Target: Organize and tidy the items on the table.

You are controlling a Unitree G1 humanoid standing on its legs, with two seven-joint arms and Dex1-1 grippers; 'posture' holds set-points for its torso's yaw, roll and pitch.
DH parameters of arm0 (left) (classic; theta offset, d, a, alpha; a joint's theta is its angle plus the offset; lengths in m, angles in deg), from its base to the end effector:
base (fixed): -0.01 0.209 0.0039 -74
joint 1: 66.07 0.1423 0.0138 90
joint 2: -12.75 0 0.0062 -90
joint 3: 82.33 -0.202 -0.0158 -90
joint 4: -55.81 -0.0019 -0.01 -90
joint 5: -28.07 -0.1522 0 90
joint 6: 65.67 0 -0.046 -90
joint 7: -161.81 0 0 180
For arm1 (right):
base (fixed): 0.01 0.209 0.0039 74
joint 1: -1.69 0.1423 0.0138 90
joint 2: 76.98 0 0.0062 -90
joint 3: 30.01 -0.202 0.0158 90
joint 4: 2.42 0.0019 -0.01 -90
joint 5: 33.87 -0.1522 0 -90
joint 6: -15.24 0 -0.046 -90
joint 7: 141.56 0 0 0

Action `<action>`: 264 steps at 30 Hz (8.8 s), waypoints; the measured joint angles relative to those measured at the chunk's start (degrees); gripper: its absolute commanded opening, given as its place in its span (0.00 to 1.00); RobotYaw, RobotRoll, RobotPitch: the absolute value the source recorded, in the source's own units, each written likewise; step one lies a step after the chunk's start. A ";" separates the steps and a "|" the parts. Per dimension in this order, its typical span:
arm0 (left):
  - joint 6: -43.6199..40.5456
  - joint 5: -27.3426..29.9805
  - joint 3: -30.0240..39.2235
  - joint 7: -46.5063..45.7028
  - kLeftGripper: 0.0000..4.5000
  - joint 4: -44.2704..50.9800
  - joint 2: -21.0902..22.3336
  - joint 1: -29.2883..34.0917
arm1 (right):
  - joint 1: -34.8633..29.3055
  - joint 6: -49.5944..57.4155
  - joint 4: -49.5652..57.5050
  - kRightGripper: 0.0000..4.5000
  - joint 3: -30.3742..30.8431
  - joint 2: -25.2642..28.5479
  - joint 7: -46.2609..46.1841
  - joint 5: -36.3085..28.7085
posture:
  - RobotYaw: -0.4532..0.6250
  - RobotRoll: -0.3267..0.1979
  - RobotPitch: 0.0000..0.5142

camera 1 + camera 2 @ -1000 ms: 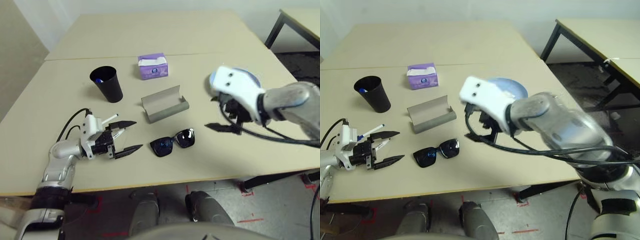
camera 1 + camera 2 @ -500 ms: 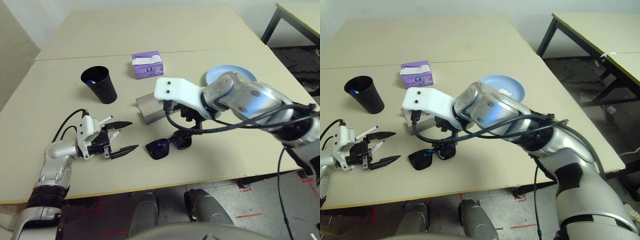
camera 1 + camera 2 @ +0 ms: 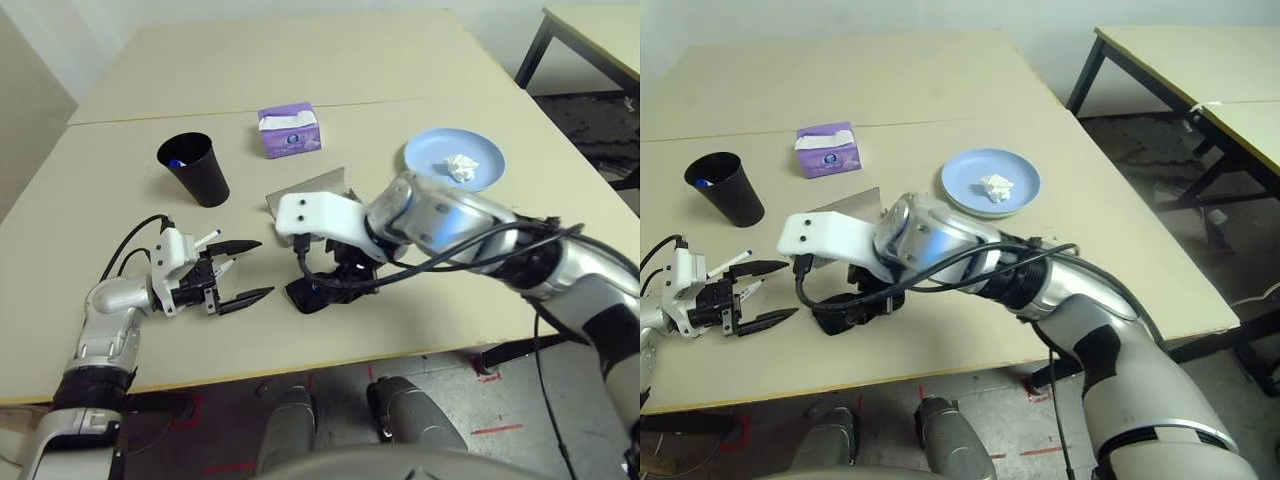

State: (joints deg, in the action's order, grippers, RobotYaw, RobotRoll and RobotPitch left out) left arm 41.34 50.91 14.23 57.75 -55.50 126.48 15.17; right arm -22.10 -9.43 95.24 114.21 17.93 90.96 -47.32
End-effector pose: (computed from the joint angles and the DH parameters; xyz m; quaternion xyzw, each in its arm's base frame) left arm 0.2367 0.3325 0.0812 0.1697 0.0160 -0.5134 0.8411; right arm 0.2805 -0.0093 0.2055 -0.4262 0.2609 0.6082 0.6168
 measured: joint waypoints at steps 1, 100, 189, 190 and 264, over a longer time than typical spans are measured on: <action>0.00 0.00 0.00 0.01 1.00 0.00 0.00 0.06 | -0.16 -0.78 -0.71 0.99 0.40 -0.48 -0.18 0.60 | 0.36 0.62 0.23; -3.55 0.15 -0.32 -4.05 1.00 7.94 -2.60 4.55 | 2.70 -20.07 -11.26 0.03 0.99 0.18 15.69 22.80 | 0.37 0.62 0.22; -6.76 3.78 6.70 -12.06 1.00 14.88 -3.05 13.24 | 8.54 -63.01 -62.95 0.99 -18.36 -17.85 1.64 43.02 | 0.41 0.62 0.25; -6.76 3.75 6.53 -12.03 1.00 14.49 -3.11 13.05 | 9.05 -63.07 -63.74 0.99 -18.49 -17.83 1.73 42.98 | 0.40 0.62 0.24; -18.71 -2.46 6.81 -31.77 0.51 18.32 -6.13 3.97 | -57.17 -78.89 -32.37 1.00 -68.86 6.86 20.23 -13.43 | 0.40 0.62 0.24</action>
State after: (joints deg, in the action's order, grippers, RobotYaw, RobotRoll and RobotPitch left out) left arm 22.63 48.45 21.03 25.97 -37.18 120.36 19.14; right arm -79.26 -88.32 62.87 45.36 24.79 111.19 -60.75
